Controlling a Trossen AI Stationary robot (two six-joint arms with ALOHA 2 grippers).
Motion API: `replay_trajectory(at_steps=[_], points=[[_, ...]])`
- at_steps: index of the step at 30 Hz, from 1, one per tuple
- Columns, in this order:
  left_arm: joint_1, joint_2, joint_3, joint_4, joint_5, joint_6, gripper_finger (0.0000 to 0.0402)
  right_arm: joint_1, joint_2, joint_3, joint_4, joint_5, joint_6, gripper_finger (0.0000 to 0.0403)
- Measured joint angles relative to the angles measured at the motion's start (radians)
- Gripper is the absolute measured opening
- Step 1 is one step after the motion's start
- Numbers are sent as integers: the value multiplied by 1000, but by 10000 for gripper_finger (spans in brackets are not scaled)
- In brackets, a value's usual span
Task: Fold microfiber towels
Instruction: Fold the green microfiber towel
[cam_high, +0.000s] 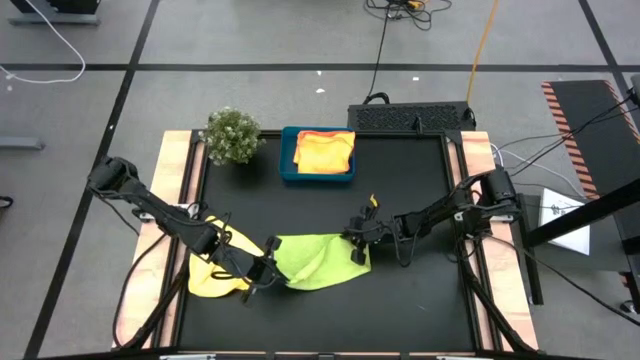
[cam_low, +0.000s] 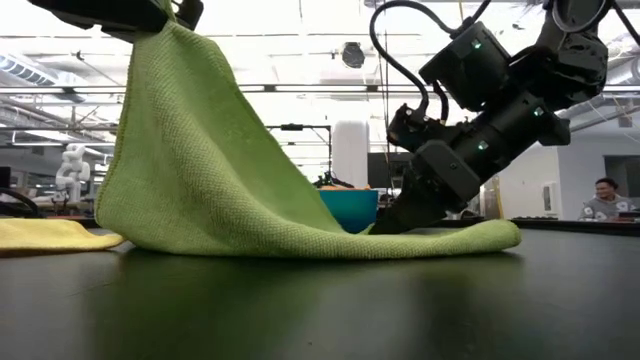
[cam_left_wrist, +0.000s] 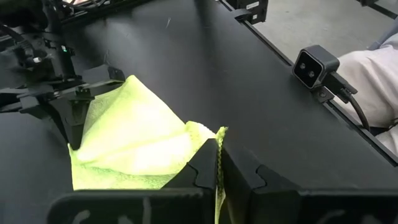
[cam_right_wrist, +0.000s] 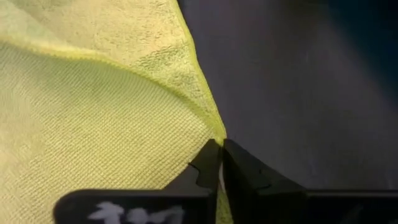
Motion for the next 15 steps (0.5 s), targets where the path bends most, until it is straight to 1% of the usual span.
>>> replay_trajectory(at_steps=[3,7,15], points=[[0,0,0,-1,0,-1,16,5,-18,-2,11,11,-29,6],[0,0,0,-1,0,-2,4,6,-78,-3,-4,10,-34,2],[0,0,0,-1,-26,-10,19,45,-194,-3,-17,11,-35,1]])
